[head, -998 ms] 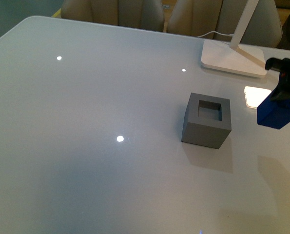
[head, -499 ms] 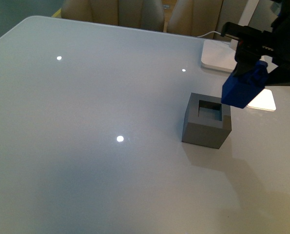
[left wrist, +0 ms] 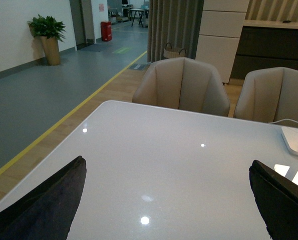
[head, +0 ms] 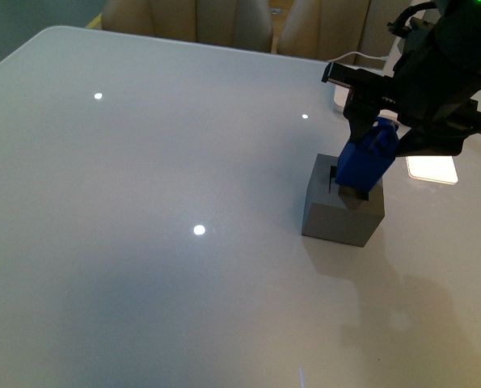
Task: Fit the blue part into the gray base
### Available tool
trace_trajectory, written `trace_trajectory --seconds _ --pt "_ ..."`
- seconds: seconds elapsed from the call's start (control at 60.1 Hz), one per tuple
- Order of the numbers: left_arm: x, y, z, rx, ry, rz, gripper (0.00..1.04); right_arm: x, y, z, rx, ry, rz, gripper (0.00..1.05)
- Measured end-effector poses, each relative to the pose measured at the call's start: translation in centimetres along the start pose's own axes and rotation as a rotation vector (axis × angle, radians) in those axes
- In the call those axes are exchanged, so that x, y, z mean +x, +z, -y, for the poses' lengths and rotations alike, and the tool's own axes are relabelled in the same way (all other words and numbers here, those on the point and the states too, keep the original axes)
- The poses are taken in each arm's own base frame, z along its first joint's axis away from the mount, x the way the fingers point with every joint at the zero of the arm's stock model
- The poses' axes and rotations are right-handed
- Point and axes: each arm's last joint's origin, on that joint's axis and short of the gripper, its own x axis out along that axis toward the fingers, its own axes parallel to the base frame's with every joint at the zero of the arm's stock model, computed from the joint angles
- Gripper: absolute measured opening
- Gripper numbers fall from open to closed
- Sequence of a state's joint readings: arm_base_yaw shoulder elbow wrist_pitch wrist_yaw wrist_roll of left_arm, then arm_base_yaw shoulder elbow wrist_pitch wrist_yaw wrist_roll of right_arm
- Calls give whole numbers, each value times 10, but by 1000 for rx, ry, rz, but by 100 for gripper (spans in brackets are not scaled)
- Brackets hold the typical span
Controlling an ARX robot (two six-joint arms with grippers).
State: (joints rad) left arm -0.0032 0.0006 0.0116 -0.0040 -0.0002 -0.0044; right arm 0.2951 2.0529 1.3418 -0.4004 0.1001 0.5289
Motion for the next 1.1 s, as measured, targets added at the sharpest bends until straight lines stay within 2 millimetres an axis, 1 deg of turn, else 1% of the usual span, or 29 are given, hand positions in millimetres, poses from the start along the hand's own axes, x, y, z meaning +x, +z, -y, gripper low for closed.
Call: trace_trajectory --seconds 0.266,0.615,1.048,1.081,1.098 --pt "0 0 0 0 0 0 97 11 1 -3 -2 -1 -17 45" --pt "0 0 0 0 0 0 97 10 -2 -6 -13 -2 -42 45" --pt "0 0 0 0 0 0 97 11 -2 -2 -13 -17 -47 45" --pt "0 0 0 0 0 0 97 11 -2 -2 -14 -15 -47 46" --pt "0 0 0 0 0 0 97 11 -2 -2 -12 -11 -47 49"
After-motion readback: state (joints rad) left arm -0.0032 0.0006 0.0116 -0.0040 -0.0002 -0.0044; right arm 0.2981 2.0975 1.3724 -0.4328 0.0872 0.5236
